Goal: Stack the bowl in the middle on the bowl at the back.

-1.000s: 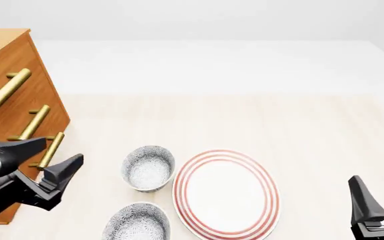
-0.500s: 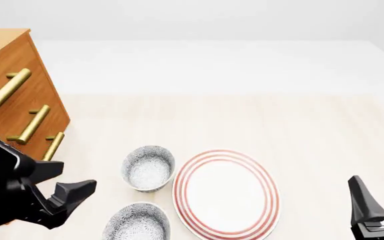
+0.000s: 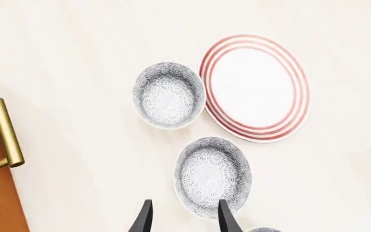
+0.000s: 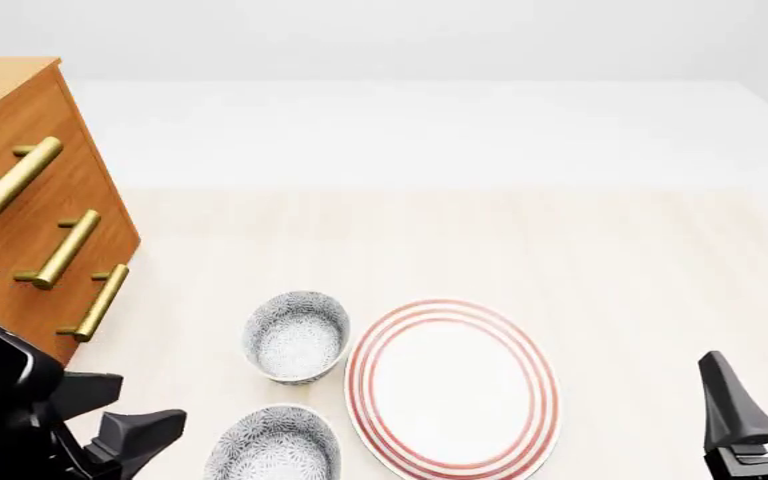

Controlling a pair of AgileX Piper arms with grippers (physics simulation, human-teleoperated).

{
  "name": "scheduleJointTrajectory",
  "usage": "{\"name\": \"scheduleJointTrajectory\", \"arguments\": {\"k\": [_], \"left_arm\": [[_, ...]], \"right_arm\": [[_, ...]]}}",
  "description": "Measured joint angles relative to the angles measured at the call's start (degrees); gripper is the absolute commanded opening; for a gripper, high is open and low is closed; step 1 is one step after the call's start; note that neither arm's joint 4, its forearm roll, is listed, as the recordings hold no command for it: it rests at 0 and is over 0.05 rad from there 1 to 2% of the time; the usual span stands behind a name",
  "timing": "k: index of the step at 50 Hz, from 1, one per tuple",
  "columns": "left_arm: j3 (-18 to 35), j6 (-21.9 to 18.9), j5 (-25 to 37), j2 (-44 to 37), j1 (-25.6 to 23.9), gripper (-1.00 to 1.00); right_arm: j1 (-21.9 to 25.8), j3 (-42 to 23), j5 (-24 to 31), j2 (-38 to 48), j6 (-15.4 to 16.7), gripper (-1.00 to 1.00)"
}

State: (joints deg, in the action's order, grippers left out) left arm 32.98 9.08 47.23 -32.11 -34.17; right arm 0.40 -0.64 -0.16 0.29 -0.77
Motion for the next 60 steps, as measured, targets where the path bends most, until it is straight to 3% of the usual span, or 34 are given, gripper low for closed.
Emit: {"name": "scheduleJointTrajectory", "arguments": {"k": [29,60], "left_arm": [[-12.0,4.8,-9.7,-2.8,-2.5,1.0],[-18.3,5.4,-24.0,-12.7,-3.1,1.0]], "right_arm": [[-0.1,-0.2,-0.1,-0.2,-0.4,1.0],[0.0,-0.1,-0.3,-0.2,-0.7,1.0]]}}
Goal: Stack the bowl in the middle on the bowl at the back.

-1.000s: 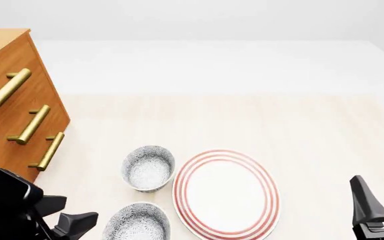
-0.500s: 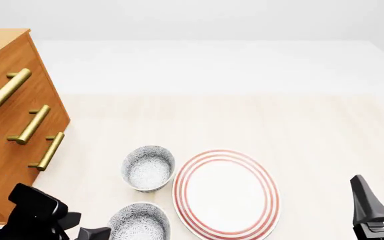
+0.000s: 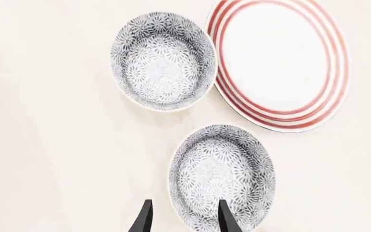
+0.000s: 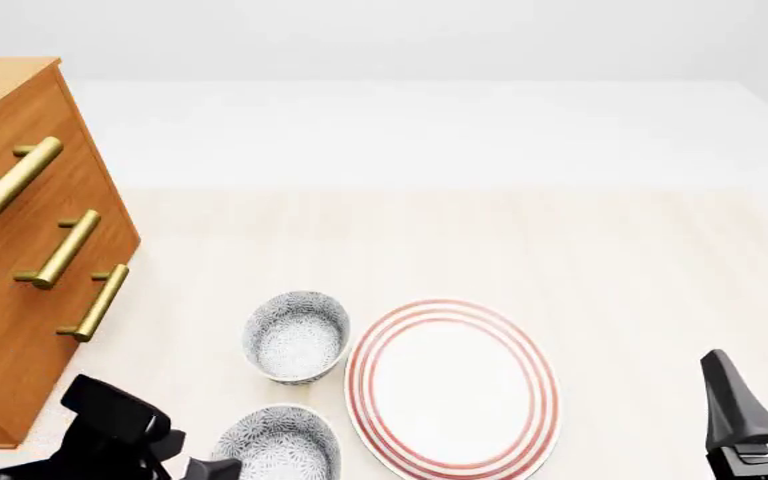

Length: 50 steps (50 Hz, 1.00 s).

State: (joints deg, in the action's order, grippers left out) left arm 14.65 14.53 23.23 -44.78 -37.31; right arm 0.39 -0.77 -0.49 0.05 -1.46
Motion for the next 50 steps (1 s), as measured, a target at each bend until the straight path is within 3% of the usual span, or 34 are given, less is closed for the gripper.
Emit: {"name": "scheduleJointTrajectory", "arguments": {"k": [34,35,50], "left_arm": [[-4.4,0.0,-13.4,-11.0,-0.1,1.0],[-4.4,0.0,-13.7,-11.3,-0.1,-1.0],[-4.3,-0.2,-15.9,-13.1,0.3,-1.0]], "right_arm": [[0.0,0.0,0.0,0.0,-0.2,1.0],[0.0,0.0,0.0,0.0,-0.2,1.0],[0.1,0.1,-0.1,0.0,-0.3,1.0]]}}
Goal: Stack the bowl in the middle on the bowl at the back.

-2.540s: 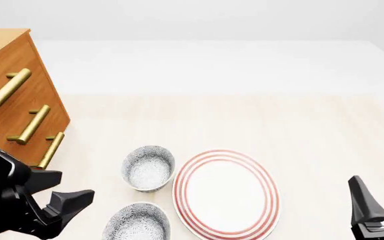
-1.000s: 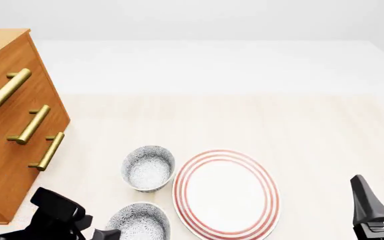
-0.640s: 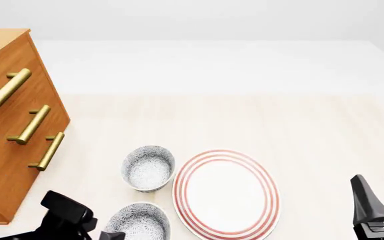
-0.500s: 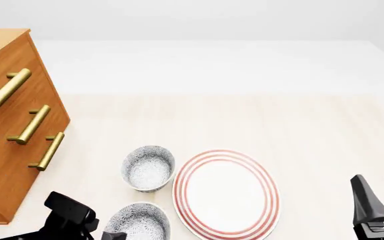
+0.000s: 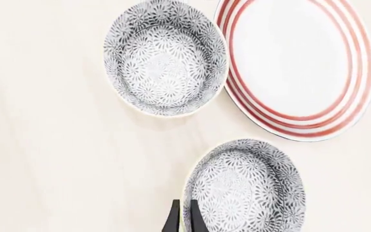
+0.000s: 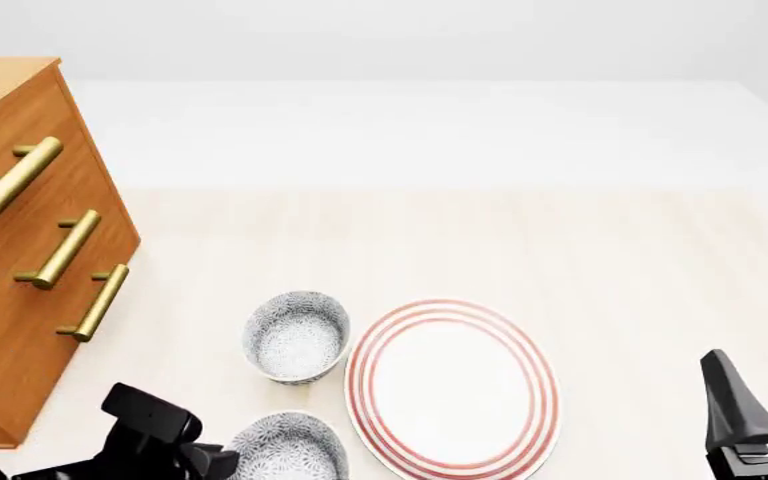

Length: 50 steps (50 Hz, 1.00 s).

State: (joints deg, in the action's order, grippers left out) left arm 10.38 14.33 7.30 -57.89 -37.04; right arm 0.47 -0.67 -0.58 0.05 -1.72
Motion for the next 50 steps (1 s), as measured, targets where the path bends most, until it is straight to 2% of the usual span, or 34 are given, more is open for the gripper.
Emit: {"name": "scheduleJointTrajectory", "arguments": {"k": [25,50], "left_arm": [[5.8,3.0,16.3,14.0,-6.3,-1.0],[12.2,4.9,26.0,20.7,-8.7,-1.0]], "right_arm": [[0.1,0.0,0.0,0.0,0.0,1.0],[0.1,-0.1,0.2,0.0,0.2,1.0]]}}
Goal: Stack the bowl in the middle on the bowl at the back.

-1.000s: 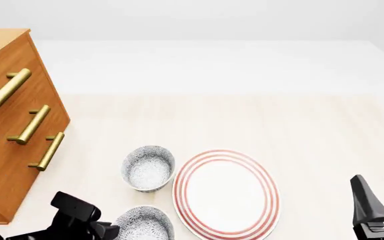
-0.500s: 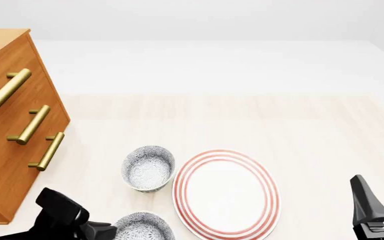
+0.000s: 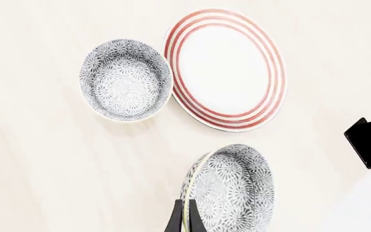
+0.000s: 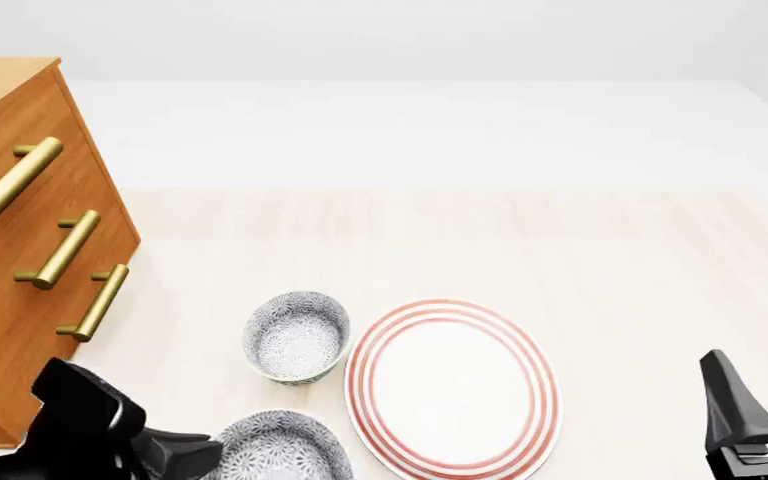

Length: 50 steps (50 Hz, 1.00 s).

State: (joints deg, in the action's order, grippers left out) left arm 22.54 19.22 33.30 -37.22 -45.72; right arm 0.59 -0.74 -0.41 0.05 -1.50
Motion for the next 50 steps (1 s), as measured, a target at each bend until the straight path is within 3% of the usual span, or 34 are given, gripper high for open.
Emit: {"name": "scheduleJointTrajectory", "arguments": {"k": [26,50], "left_arm": [[4.4,12.9,7.8,5.5,-7.3,-1.0],[12.6,15.7,18.1,10.4,-6.9,-1.0]], "right_arm": [[0.0,0.1,0.0,0.0,0.1,1.0],[0.0,-0.1,0.1,0.1,0.3,1.0]]}}
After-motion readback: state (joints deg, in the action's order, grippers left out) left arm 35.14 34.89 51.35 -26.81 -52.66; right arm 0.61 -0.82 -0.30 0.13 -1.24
